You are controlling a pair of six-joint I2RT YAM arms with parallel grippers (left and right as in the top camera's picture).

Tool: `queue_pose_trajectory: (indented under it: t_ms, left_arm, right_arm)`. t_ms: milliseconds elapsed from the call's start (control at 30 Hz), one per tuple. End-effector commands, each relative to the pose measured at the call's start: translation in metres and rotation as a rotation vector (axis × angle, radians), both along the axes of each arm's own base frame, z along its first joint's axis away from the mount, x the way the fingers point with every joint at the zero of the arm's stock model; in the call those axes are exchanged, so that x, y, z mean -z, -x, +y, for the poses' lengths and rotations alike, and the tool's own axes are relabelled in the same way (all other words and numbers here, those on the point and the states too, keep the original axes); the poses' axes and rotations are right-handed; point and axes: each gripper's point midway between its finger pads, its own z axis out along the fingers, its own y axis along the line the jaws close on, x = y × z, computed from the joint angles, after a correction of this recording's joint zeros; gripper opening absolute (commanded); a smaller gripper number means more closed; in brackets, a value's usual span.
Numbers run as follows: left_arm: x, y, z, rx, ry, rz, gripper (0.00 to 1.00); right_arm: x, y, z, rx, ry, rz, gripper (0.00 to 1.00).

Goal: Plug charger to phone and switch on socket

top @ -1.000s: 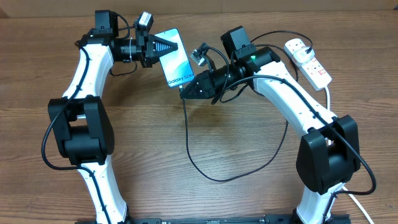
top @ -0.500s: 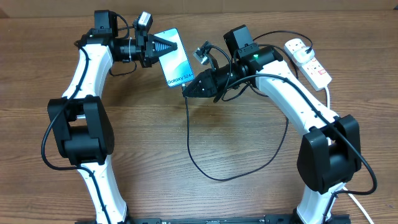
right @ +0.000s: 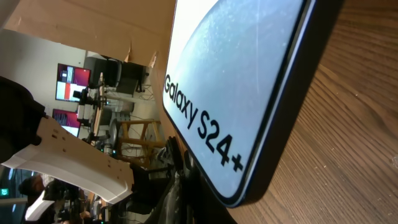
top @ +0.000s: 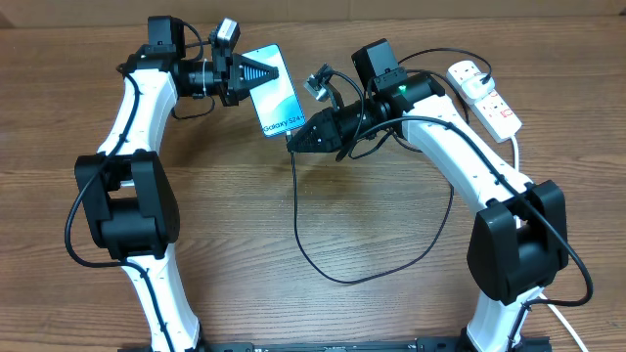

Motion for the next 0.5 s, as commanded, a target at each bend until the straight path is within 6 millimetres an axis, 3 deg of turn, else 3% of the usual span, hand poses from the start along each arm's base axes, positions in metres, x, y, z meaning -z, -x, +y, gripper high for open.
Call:
queue_pose_trajectory:
  t_ms: [0, 467]
  left_arm:
    - [-0.0173, 0.0041, -0.0029, 0.029, 0.045, -0.044, 0.04]
    - [-0.0174, 0.0040, -0.0029, 0.029, 0.045, -0.045, 0.04]
  right_arm:
    - [-0.0051, -0.0014, -0.0009, 0.003, -0.011, -0.009, 0.04]
    - [-0.0051, -0.0011, -0.0005, 0.007, -0.009, 0.000, 0.04]
